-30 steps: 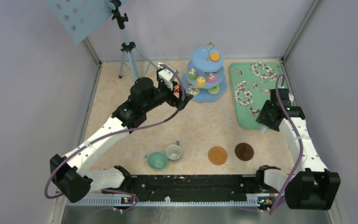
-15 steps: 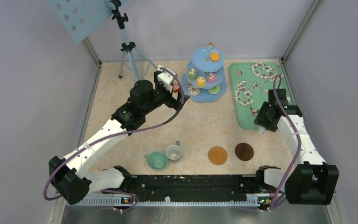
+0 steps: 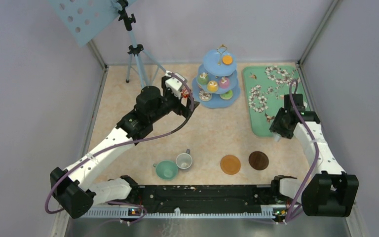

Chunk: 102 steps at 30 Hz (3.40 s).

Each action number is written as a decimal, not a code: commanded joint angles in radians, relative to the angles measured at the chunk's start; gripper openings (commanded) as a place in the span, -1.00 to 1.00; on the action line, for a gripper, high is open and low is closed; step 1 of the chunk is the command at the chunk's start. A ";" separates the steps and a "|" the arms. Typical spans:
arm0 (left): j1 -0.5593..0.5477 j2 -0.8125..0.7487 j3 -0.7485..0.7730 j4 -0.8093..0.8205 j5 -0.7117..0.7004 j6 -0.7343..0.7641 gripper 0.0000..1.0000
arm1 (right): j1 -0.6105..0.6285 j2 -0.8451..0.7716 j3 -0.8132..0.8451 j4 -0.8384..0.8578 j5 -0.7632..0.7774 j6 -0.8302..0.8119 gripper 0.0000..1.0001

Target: Serve the afternoon tea

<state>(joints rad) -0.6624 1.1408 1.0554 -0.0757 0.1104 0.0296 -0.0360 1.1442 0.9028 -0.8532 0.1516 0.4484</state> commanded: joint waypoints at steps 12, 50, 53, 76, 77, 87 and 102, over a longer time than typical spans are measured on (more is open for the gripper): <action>-0.004 -0.072 -0.030 0.041 -0.054 0.014 0.97 | -0.007 -0.088 0.050 0.131 -0.129 -0.034 -0.77; 0.009 -0.174 -0.097 0.108 -0.312 -0.005 0.97 | 0.522 0.584 0.947 0.316 -0.101 0.030 -0.70; 0.009 -0.173 -0.096 0.108 -0.310 -0.004 0.97 | 0.526 0.605 0.974 0.295 -0.086 0.027 -0.62; 0.013 -0.165 -0.097 0.106 -0.295 -0.005 0.97 | 0.577 0.549 1.027 0.188 -0.117 -0.061 0.02; 0.013 -0.164 -0.097 0.106 -0.296 -0.005 0.97 | 0.586 0.516 1.016 0.178 -0.125 -0.073 0.00; 0.012 -0.163 -0.096 0.106 -0.279 -0.014 0.97 | 0.554 0.037 0.514 0.216 -0.036 -0.185 -0.07; 0.013 -0.158 -0.095 0.105 -0.270 -0.016 0.97 | -0.068 0.087 0.171 0.152 -0.062 -0.057 -0.08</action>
<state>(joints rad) -0.6537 0.9825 0.9596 -0.0216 -0.1722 0.0250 -0.0387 1.2034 1.0775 -0.6846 0.0639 0.3443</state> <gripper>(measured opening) 0.987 0.462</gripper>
